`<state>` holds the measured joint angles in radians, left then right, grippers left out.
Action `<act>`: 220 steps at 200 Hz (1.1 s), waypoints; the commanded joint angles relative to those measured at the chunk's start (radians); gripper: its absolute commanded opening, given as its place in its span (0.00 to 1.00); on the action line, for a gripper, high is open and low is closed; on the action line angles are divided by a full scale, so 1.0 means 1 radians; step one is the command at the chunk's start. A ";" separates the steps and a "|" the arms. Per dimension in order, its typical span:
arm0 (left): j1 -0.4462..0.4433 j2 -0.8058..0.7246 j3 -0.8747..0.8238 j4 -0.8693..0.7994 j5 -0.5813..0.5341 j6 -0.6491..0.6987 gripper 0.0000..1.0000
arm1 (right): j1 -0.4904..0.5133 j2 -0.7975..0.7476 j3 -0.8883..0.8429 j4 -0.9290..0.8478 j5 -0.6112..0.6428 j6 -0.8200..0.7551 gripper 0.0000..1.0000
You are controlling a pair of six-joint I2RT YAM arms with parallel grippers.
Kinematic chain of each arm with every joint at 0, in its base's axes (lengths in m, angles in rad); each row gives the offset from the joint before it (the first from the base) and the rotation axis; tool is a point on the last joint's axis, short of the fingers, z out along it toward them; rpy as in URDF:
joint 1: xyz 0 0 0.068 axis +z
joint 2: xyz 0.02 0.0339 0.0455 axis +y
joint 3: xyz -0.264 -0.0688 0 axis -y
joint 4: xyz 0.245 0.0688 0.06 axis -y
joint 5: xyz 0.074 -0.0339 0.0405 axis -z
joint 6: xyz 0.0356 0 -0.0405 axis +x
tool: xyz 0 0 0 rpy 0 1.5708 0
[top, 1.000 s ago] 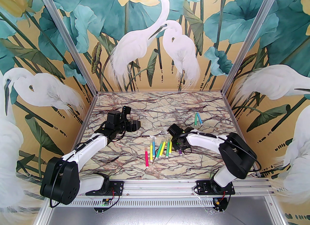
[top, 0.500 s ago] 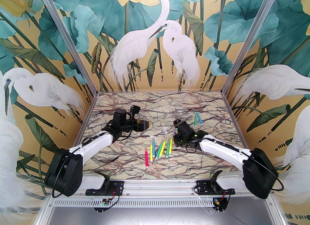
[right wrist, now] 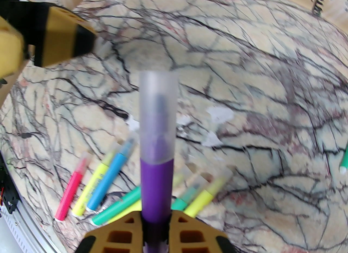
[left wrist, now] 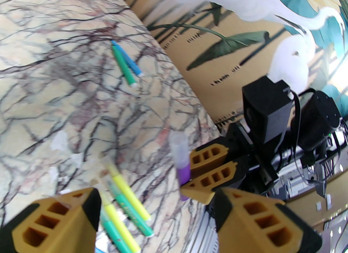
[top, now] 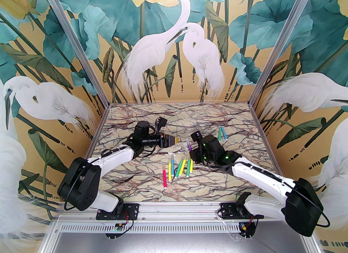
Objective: Open the pen caps
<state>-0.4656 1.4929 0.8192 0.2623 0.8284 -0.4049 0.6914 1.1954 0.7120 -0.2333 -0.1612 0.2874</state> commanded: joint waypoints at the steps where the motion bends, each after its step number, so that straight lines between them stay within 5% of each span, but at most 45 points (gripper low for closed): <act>1: -0.022 0.026 0.038 0.034 0.050 -0.009 0.71 | -0.002 -0.010 -0.011 0.050 -0.054 -0.026 0.07; 147: -0.075 0.123 0.146 -0.094 0.052 0.040 0.61 | 0.004 -0.007 0.004 0.073 -0.087 -0.050 0.07; 220: -0.097 0.135 0.187 -0.150 0.014 0.080 0.47 | 0.005 -0.002 0.001 0.077 -0.091 -0.057 0.07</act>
<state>-0.5587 1.6142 0.9775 0.1455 0.8597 -0.3515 0.6926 1.1957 0.7120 -0.1741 -0.2367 0.2459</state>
